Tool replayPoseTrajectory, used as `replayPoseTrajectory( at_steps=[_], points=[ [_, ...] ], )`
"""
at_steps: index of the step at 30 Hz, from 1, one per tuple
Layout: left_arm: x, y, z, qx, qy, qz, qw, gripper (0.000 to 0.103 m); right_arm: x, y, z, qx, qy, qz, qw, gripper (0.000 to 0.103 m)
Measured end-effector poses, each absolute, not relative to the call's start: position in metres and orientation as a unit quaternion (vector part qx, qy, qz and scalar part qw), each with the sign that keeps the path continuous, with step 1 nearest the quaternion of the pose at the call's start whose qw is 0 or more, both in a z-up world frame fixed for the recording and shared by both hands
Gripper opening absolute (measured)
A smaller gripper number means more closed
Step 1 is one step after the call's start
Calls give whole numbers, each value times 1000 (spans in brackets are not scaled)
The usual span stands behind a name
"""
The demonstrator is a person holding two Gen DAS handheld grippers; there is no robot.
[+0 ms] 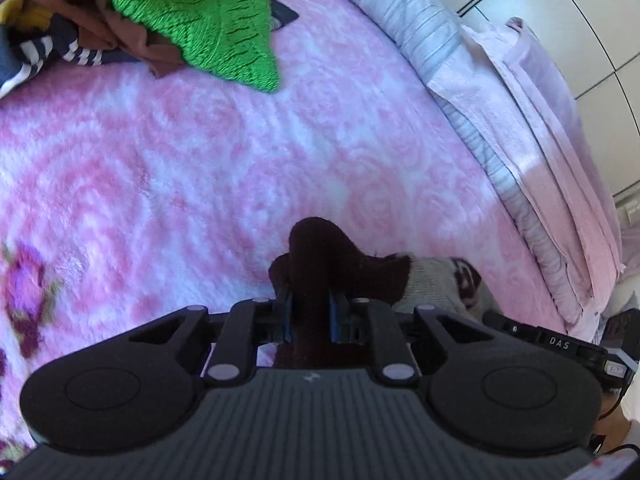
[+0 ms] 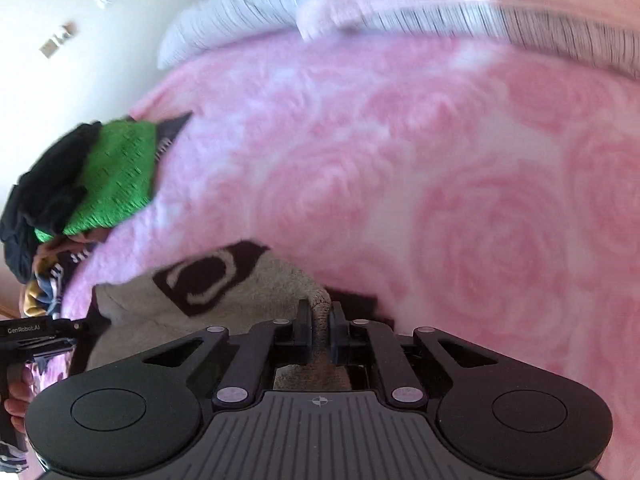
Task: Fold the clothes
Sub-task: 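Carry the sweater bundle with the left gripper toward the clothes stack by the pillow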
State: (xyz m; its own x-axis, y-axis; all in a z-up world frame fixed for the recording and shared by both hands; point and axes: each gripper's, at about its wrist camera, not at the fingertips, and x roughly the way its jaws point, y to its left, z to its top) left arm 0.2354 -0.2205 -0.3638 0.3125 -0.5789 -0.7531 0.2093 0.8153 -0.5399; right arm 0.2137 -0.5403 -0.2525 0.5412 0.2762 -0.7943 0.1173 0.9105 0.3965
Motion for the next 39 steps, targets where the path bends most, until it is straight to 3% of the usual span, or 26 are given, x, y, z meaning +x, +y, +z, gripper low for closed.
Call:
replayPoseTrajectory(
  at_steps=[12, 13, 14, 16, 19, 23, 26, 34, 37, 39],
  points=[
    [235, -219, -366, -186, 534, -229, 792, 23, 221, -539, -244, 203, 487, 45, 848, 9],
    [234, -219, -365, -187, 534, -228, 793, 25, 221, -539, -242, 203, 490, 46, 847, 19],
    [234, -219, -364, -188, 534, -228, 792, 26, 222, -540, -240, 201, 493, 45, 845, 37],
    [231, -217, -361, -192, 536, -225, 791, 32, 218, -546, -234, 201, 488, 33, 849, 53],
    [223, -207, -355, -191, 541, -227, 787, 51, 198, -574, -230, 253, 473, 22, 843, 62],
    [209, -190, -350, -198, 554, -233, 774, 65, 169, -606, -244, 331, 486, 54, 807, 72],
    [201, -186, -357, -214, 569, -250, 753, 75, 155, -618, -267, 385, 500, 82, 771, 74],
    [205, -198, -388, -271, 576, -278, 720, 77, 177, -615, -302, 459, 467, 130, 744, 74],
    [210, -201, -390, -275, 575, -290, 714, 77, 189, -603, -304, 429, 478, 156, 750, 74],
    [213, -205, -391, -264, 574, -299, 715, 76, 194, -594, -303, 409, 483, 156, 758, 69]
  ],
)
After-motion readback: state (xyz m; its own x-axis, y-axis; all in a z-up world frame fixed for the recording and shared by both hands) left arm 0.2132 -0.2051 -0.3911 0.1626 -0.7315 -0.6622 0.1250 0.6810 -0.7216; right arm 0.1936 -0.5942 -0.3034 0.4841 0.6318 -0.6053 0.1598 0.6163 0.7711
